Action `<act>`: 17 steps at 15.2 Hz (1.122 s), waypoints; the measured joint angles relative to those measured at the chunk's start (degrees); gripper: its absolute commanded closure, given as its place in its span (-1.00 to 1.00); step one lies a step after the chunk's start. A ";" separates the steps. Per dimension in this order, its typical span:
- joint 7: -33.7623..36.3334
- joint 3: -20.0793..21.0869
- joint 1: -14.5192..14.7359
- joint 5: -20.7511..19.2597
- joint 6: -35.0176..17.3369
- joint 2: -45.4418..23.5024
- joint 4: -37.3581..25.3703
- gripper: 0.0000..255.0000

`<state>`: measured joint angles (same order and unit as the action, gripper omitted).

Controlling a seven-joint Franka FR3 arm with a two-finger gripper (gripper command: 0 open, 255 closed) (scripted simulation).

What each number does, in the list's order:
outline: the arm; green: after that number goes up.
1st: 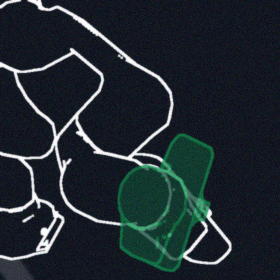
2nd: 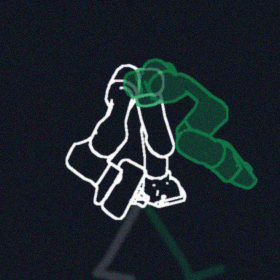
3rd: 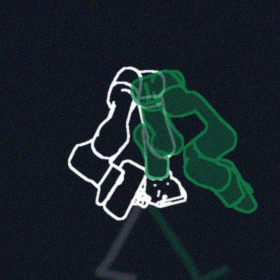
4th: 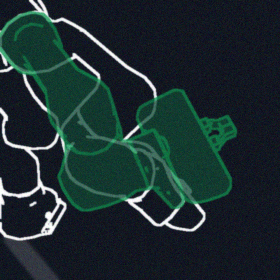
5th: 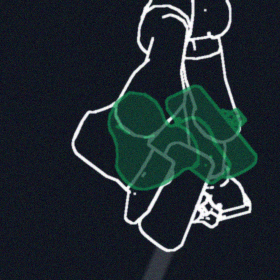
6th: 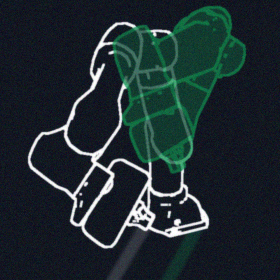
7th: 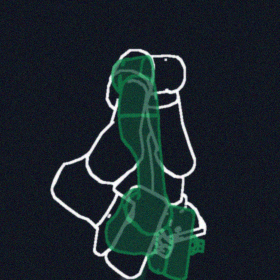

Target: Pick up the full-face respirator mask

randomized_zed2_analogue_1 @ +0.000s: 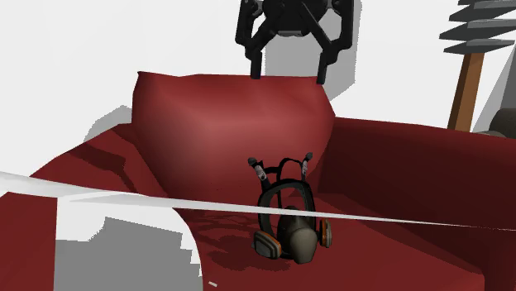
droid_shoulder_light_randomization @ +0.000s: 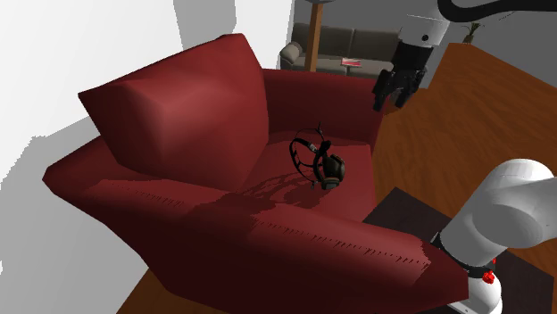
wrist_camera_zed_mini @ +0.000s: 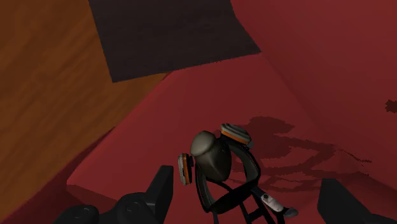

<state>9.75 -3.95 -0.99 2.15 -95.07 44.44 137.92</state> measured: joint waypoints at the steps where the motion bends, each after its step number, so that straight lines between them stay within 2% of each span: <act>1: 0.00 0.00 0.00 0.00 0.00 0.00 0.00 -1.00; 8: 10.79 4.14 -2.11 0.60 -9.18 -11.63 -0.75 -1.00; 17: 27.10 7.69 -5.49 -1.48 -19.78 -32.07 -7.53 -1.00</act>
<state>36.85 3.74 -6.48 0.66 -114.85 12.37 130.39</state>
